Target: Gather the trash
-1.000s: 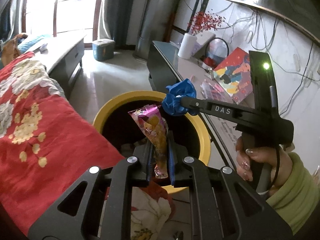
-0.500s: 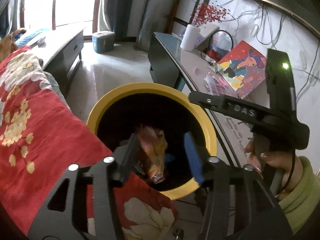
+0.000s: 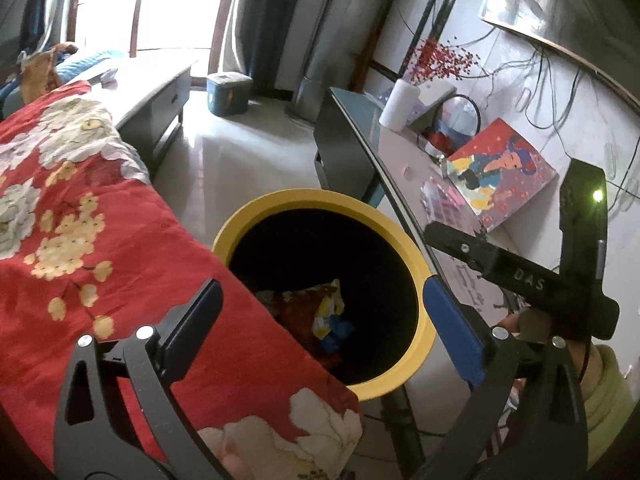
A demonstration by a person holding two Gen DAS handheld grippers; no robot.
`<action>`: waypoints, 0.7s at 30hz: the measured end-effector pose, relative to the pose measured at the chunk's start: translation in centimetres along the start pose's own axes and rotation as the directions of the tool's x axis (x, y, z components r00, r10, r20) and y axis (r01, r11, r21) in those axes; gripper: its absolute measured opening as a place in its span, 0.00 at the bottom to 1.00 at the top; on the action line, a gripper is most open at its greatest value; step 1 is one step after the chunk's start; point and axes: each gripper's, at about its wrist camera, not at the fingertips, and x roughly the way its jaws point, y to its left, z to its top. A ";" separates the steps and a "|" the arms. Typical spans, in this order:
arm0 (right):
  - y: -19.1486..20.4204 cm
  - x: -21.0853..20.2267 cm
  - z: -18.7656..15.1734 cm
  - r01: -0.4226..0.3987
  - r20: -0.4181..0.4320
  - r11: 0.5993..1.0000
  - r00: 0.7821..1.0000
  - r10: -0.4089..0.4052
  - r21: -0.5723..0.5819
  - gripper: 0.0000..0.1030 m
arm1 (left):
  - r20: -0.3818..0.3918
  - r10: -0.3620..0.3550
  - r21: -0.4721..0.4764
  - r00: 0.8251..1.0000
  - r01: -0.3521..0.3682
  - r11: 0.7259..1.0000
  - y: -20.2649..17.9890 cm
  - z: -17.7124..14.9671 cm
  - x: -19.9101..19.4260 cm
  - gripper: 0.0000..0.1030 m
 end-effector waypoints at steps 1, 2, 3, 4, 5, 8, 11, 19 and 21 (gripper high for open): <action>0.2 -0.2 -0.1 0.002 0.003 1.000 1.000 -0.002 -0.003 0.81 | 0.002 0.005 -0.002 1.000 -0.005 1.000 0.1 0.0 -0.2 0.89; 0.3 -0.4 -0.1 0.004 0.006 1.000 1.000 -0.004 -0.004 0.82 | 0.007 0.013 -0.005 1.000 -0.013 1.000 0.3 -0.1 -0.5 0.89; 0.5 -0.6 -0.1 0.006 0.008 1.000 1.000 -0.006 -0.006 0.84 | 0.011 0.021 -0.008 1.000 -0.021 1.000 0.3 0.0 -0.7 0.89; 0.7 -0.7 -0.1 0.005 0.008 1.000 1.000 -0.005 -0.009 0.84 | 0.019 0.028 -0.015 0.999 -0.028 1.000 0.6 0.0 -1.2 0.89; 0.9 -0.9 -0.2 0.005 0.007 1.000 1.000 -0.005 -0.015 0.84 | 0.025 0.030 -0.020 0.999 -0.030 0.999 0.7 0.1 -1.4 0.89; 1.8 -1.5 -0.4 0.007 0.009 0.999 1.000 -0.007 -0.038 0.84 | 0.038 0.047 -0.037 0.998 -0.045 0.998 1.4 0.0 -2.4 0.89; 2.7 -2.0 -0.7 0.002 0.010 0.998 1.000 -0.002 -0.058 0.86 | 0.055 0.065 -0.058 0.996 -0.061 0.996 2.2 0.0 -3.6 0.89; 5.8 -3.4 -1.5 -0.039 0.021 0.996 0.999 0.041 -0.085 0.93 | 0.086 0.134 -0.110 0.987 -0.124 0.986 4.1 -0.7 -7.2 0.89; 6.7 -3.6 -1.7 -0.050 0.023 0.994 0.998 0.052 -0.099 0.93 | 0.095 0.151 -0.110 0.984 -0.141 0.984 4.3 -0.9 -8.0 0.89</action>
